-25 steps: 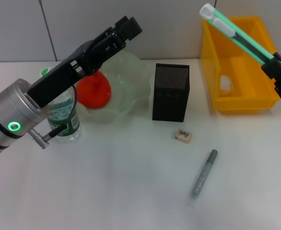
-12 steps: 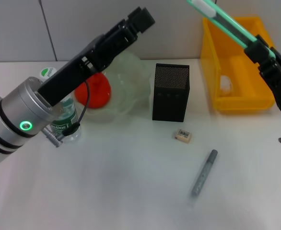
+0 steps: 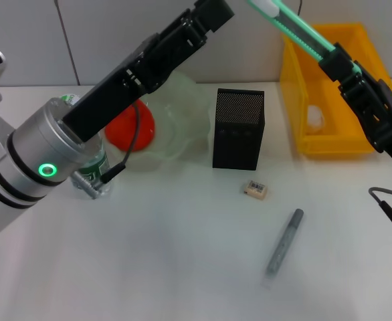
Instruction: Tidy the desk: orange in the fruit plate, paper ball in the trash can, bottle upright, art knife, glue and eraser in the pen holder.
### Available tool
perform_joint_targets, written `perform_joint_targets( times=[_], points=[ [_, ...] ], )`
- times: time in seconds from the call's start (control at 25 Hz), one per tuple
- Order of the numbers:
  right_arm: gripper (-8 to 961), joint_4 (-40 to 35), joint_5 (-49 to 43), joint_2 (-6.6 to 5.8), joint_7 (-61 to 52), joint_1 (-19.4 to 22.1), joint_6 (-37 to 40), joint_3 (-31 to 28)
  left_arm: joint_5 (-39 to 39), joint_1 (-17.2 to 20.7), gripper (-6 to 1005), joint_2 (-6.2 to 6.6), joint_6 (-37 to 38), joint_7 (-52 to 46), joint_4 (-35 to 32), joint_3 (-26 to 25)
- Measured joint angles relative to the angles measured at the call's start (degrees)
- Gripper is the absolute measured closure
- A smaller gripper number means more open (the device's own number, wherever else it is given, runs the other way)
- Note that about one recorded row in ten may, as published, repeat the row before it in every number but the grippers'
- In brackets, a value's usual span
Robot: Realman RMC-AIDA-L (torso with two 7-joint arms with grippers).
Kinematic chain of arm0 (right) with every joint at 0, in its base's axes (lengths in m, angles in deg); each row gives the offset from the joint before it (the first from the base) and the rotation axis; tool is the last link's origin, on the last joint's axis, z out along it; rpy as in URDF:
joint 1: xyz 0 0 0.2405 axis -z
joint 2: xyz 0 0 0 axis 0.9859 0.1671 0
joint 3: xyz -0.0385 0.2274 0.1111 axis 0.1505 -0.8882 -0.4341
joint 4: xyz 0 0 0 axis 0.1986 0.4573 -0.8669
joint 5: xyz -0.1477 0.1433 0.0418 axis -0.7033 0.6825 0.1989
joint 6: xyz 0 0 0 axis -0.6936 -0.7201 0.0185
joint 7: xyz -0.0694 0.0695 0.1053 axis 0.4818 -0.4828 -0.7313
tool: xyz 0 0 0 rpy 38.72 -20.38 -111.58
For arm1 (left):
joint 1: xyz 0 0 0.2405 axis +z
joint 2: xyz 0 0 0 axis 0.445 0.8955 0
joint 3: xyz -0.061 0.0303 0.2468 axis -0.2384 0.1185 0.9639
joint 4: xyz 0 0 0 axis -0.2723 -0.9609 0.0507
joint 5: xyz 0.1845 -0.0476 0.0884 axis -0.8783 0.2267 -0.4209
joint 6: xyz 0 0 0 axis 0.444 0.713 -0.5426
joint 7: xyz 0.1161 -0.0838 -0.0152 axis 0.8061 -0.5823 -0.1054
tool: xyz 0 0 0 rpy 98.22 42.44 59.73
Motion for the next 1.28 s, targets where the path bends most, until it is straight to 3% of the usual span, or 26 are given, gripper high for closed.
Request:
perform_joint_targets(
  times=[1.28],
  points=[
    [855,-1.34,-0.76,0.15,-5.17,0.39,1.65,0.39,-0.84,-4.34,279,-0.04,2.95,9.91,8.97,-4.37]
  ],
)
